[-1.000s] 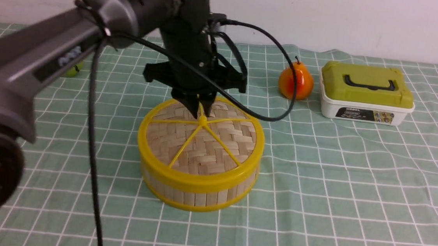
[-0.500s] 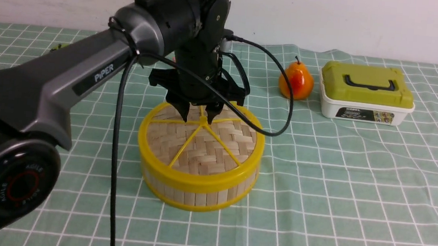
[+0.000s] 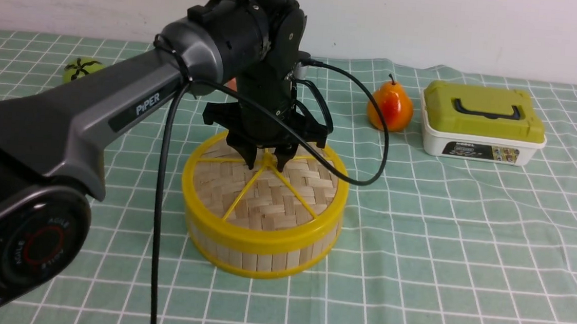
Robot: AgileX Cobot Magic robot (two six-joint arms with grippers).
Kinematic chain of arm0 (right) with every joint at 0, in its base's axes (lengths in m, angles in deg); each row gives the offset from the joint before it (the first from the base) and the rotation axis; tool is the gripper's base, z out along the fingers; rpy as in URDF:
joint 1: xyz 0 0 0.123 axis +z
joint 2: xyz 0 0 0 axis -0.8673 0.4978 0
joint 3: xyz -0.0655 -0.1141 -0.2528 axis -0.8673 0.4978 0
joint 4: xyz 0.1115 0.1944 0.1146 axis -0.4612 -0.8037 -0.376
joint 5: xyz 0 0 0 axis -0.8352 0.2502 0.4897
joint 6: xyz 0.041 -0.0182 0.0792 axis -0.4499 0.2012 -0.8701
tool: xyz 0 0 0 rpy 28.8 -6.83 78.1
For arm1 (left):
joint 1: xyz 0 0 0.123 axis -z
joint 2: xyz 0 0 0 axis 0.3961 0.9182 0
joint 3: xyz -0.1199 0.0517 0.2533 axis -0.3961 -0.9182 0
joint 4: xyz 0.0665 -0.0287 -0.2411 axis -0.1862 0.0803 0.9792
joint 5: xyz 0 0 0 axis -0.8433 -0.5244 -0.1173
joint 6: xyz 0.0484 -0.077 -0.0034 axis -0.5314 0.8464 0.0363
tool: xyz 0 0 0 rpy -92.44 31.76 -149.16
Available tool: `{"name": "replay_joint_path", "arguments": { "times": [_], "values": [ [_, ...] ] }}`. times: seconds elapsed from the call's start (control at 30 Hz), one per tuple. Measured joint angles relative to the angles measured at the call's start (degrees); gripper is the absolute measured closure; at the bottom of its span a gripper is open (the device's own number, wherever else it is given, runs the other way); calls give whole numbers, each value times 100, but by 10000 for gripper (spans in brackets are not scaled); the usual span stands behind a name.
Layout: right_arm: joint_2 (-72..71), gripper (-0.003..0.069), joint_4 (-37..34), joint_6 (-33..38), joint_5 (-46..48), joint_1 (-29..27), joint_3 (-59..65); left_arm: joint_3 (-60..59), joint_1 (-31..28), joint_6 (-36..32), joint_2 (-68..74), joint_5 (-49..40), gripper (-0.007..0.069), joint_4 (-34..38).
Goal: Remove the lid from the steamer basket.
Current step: Use the left arm to lift the lid of the steamer
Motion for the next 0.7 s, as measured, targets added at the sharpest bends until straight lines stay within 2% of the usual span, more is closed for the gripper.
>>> {"name": "replay_joint_path", "arguments": {
  "times": [0.17, 0.27, 0.3, 0.33, 0.7],
  "values": [
    [0, 418, 0, 0, 0, 0, 0, 4, 0, 5, 0, 24, 369, 19],
    [0, 418, 0, 0, 0, 0, 0, 4, 0, 5, -5, 30, 473, 15],
    [0, 418, 0, 0, 0, 0, 0, 4, 0, 5, -5, 23, 473, 15],
    [0, 418, 0, 0, 0, 0, 0, 4, 0, 5, -5, 23, 515, 20],
    [0, 418, 0, 0, 0, 0, 0, 145, 0, -50, 0, -67, 515, -6]
  ]
}}
